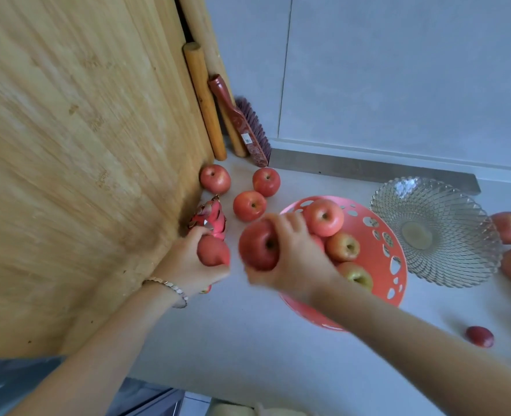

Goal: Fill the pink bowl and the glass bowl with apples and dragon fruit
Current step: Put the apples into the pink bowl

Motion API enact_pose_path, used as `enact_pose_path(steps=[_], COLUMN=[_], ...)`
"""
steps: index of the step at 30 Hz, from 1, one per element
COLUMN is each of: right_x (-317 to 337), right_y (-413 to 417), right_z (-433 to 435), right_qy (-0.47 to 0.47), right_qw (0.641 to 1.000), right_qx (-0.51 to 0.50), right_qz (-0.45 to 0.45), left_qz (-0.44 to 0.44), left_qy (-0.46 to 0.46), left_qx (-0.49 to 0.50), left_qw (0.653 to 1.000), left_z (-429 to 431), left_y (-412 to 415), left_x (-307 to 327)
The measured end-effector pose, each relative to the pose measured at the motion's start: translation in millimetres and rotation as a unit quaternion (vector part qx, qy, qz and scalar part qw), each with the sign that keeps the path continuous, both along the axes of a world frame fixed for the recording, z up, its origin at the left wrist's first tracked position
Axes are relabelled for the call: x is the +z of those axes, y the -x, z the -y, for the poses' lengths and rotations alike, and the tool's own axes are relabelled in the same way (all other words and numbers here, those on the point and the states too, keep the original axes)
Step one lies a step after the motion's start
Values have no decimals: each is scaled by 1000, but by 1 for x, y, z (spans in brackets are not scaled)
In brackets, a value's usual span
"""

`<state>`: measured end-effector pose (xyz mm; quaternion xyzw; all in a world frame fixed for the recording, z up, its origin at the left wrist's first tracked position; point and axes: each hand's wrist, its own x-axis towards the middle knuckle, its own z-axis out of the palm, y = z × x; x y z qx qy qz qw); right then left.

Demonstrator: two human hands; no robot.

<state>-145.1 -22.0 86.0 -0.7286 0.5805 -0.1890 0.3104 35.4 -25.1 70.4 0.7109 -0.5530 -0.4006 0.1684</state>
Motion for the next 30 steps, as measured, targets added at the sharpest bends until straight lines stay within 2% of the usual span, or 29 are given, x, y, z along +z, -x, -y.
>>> enact_pose_path(steps=[2,5,10,12,16,22,24,27,30], right_x=[7,-7,-48,-56,-62,-58,-52,-36,-23], right_y=[21,39,47,43,42,45,45,46,45], right_z=[20,50,76,77,75,76,73,54,24], right_qy=[42,45,-42,-53,-10,-31,-34,-2,-14], right_qw=[997,993,987,984,971,957,966,984,979], right_qx=[-63,-111,17,39,58,74,78,128,198], right_qz=[11,7,-153,-167,-231,-278,-246,-124,-42], left_qz=[-63,-114,-118,-110,-106,-92,-103,-146,-136], left_qy=[7,27,14,14,16,6,1,-17,4], left_qx=[3,-7,-8,-23,-22,-13,4,42,2], left_qw=[998,993,993,994,994,996,995,988,991], left_z=[2,1,2,4,5,2,1,3,5], left_y=[19,44,61,61,58,57,59,62,72], left_x=[-1,-5,-13,-15,-15,-16,-15,-10,-2])
